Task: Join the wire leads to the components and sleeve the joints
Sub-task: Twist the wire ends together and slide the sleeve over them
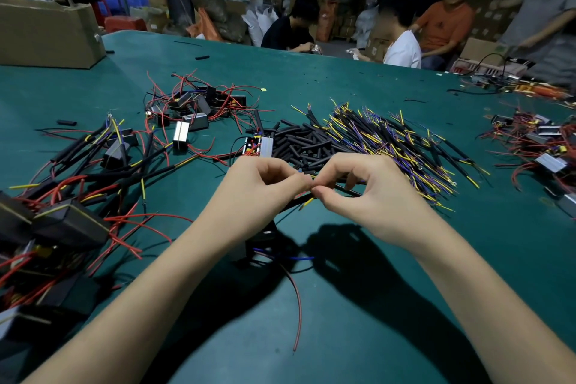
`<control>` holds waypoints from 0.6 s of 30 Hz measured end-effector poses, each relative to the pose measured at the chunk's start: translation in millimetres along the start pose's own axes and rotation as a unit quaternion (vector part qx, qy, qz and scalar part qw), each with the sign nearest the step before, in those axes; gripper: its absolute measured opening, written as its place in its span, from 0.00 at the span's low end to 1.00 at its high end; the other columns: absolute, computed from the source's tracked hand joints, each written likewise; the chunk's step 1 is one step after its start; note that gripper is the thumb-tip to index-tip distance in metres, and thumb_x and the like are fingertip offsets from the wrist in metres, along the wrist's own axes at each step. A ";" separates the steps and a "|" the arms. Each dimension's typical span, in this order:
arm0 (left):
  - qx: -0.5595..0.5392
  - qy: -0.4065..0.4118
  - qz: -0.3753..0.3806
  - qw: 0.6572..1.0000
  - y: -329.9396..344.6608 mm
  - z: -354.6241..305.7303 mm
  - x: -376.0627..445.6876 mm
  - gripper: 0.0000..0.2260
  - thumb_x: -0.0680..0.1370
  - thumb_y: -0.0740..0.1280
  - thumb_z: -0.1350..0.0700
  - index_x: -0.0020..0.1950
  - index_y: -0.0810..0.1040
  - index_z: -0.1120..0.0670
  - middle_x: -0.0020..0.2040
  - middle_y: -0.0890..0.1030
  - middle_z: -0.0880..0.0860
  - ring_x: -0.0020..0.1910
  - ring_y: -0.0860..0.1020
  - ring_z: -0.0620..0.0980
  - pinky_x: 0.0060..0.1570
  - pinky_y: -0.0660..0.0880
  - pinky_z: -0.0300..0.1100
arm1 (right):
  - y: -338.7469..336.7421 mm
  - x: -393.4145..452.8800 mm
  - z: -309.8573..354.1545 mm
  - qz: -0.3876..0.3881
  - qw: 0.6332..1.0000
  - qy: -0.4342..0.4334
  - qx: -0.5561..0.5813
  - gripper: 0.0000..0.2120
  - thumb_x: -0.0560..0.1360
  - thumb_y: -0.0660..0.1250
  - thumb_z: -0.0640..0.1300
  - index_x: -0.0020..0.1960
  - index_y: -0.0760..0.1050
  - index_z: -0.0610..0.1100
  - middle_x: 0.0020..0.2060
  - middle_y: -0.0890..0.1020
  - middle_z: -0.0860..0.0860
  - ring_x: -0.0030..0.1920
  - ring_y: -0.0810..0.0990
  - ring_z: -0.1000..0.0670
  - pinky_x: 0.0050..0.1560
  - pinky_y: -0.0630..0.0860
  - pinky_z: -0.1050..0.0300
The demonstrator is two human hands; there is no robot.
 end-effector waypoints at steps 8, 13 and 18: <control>-0.024 -0.134 0.037 0.990 -6.0 2.1 2.7 0.13 0.64 0.70 0.46 0.35 0.82 0.56 0.30 0.69 0.50 0.35 0.65 0.48 0.39 0.62 0.42 | 5.1 -0.4 16.0 -0.028 0.978 -0.117 -0.169 0.02 0.70 0.67 0.37 0.38 0.75 0.40 0.37 0.76 0.51 0.42 0.72 0.47 0.43 0.70 0.52; 0.009 -0.002 0.017 1.000 -7.0 -3.5 1.3 0.08 0.74 0.71 0.53 0.41 0.80 0.57 0.32 0.77 0.53 0.33 0.70 0.46 0.38 0.68 0.42 | 3.7 -0.7 8.6 -0.018 0.993 -0.054 -0.101 0.04 0.71 0.69 0.36 0.39 0.74 0.41 0.36 0.76 0.52 0.38 0.71 0.58 0.39 0.65 0.65; 0.128 0.142 0.018 0.981 -8.1 -8.4 -2.5 0.03 0.74 0.70 0.60 0.40 0.81 0.53 0.33 0.80 0.47 0.31 0.74 0.39 0.36 0.68 0.29 | 2.6 -0.4 2.3 -0.010 1.000 -0.007 -0.019 0.05 0.70 0.70 0.33 0.38 0.77 0.41 0.34 0.80 0.52 0.34 0.73 0.62 0.36 0.66 0.73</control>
Point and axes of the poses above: each hand's wrist, its own x-axis towards the middle knuckle, its own y-axis out of the palm, z = x × y, the point moved 2 cm from there along x, towards the middle knuckle
